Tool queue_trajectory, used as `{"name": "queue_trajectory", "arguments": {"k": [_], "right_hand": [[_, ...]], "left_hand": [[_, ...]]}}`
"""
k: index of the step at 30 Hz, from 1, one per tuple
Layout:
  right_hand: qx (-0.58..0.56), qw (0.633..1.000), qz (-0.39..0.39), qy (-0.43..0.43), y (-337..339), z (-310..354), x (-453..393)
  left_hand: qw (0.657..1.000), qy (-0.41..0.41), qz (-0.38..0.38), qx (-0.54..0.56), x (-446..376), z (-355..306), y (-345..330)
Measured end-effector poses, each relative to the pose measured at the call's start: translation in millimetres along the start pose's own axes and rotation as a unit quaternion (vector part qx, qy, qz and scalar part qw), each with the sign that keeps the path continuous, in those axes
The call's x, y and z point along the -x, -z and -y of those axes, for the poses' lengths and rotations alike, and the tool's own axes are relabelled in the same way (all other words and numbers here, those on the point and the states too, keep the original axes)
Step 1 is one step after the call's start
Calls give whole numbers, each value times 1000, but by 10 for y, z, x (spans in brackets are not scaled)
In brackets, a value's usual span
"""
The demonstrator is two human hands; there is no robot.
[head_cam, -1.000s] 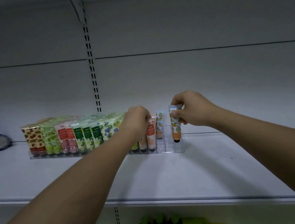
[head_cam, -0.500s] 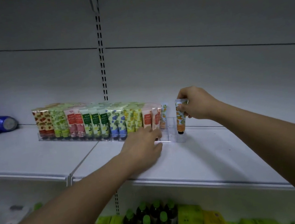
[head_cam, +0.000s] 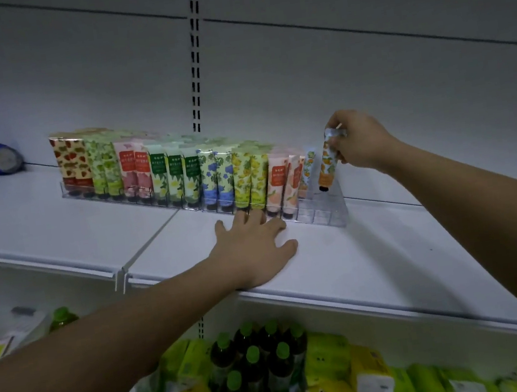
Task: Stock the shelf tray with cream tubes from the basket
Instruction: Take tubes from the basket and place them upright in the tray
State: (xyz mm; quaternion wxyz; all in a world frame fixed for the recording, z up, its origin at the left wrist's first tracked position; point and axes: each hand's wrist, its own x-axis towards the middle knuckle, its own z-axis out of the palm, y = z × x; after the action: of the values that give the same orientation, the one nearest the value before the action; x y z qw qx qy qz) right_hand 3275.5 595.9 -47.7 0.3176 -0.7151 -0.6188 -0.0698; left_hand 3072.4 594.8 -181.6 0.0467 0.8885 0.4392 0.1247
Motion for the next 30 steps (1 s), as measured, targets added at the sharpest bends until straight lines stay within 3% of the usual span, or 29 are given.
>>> {"name": "queue_trajectory", "arguments": {"k": [7,11,16,22,26,30], "right_hand": [[-2,1000,-18,-16,-254,-94,-277],[-28,996,40,-70,-470,-189,-261],[-2,995,51,-81,-512,-192,-253],[51,997,2,-60,-241,-62,-114],[74,996,44,-16,-40,196,122],[63,991,117,11,65,601,482]], "left_hand": [[1000,3,-19,0,-43,-3,-30],[1000,1,-27,0,-59,10,-40],[1000,5,-29,10,-65,13,-42],[999,10,-26,22,-47,3,1],[999,27,-31,23,28,-53,82],[991,80,-107,-29,203,-147,177]]}}
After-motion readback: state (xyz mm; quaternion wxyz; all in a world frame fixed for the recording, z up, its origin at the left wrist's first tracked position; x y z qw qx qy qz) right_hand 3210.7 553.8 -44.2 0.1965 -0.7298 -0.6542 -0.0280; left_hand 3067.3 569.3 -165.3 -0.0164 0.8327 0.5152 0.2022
